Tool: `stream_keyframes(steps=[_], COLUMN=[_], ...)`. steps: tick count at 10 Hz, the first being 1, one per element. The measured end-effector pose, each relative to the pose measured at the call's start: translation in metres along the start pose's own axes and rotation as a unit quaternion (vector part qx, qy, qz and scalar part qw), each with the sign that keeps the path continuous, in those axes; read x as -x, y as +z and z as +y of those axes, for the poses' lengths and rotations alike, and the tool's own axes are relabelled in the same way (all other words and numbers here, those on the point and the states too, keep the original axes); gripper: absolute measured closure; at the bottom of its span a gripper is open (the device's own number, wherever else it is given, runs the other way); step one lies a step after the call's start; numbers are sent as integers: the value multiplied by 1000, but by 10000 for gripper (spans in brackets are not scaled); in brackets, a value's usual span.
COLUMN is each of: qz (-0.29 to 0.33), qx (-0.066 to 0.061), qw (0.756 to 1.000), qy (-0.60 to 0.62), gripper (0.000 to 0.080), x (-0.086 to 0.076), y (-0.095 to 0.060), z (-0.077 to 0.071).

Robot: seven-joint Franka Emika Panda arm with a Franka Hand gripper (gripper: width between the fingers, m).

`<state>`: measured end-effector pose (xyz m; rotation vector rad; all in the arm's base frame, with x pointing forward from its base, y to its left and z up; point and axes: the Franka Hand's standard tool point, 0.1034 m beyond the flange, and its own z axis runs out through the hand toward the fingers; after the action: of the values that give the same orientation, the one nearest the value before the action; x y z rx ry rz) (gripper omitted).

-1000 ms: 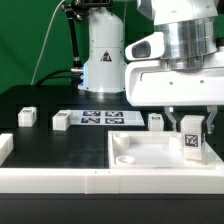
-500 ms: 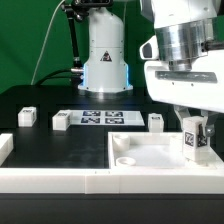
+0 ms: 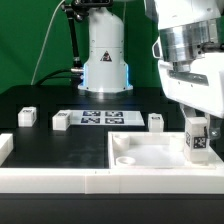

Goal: Assemble one leg

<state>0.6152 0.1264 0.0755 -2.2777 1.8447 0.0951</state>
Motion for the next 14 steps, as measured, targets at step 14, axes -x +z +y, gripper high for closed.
stream_keyframes(steps=[14], qz=[24], qx=[41], qw=[731], qy=[-681], gripper=[151], x=[-13], y=[3], z=[-6])
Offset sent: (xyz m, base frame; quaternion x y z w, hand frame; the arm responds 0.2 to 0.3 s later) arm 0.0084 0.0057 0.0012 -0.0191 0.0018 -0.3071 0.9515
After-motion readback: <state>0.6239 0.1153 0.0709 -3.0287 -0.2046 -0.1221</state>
